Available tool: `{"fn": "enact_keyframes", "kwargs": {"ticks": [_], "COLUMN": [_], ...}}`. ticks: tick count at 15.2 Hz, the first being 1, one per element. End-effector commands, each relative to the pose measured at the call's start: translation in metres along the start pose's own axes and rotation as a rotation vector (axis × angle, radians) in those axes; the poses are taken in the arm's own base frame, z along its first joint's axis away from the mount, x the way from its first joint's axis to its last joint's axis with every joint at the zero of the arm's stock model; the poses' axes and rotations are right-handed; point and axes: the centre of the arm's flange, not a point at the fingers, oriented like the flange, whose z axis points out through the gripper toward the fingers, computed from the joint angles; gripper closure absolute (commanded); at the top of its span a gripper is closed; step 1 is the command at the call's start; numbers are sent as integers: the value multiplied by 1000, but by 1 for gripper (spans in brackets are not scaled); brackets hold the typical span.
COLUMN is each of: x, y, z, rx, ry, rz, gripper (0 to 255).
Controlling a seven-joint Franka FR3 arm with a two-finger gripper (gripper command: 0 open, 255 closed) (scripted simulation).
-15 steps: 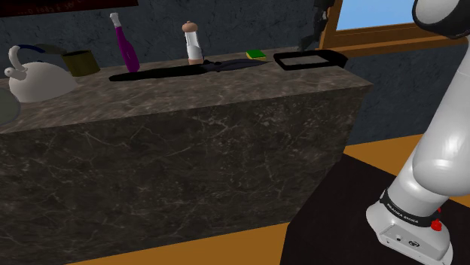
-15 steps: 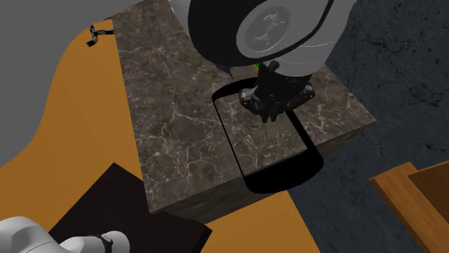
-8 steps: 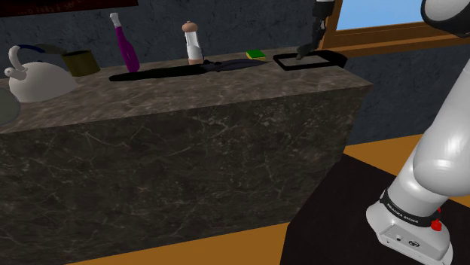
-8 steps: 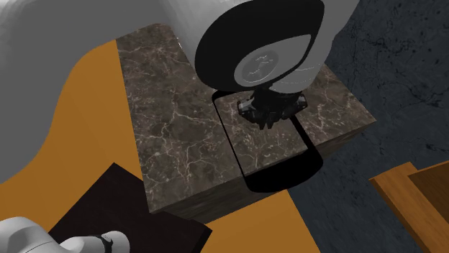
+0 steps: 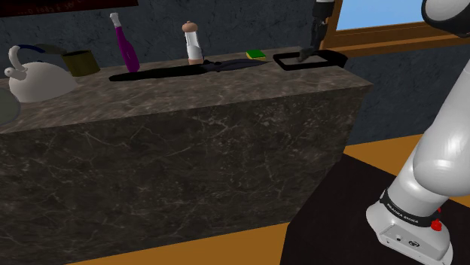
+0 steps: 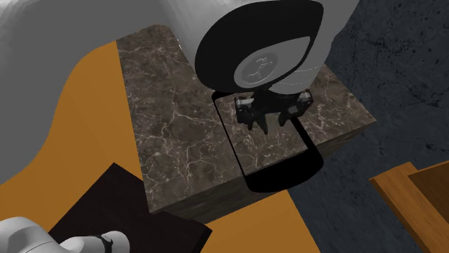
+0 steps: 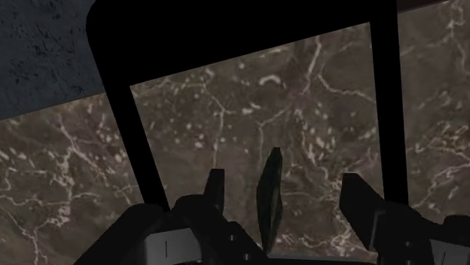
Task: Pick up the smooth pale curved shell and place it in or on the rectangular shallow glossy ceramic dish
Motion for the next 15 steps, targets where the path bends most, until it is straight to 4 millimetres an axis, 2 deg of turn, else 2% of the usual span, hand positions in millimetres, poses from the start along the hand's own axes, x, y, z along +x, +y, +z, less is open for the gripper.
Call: {"fn": "enact_keyframes", "kwargs": {"ticks": [1,4,8,15], "x": [0,0,0,0], "y": [0,0,0,0], "z": [0,0,-50,-50], "rx": [0,0,0,0], "ry": [0,0,0,0], "rz": [0,0,0,0], "gripper": [0,0,0,0]}}
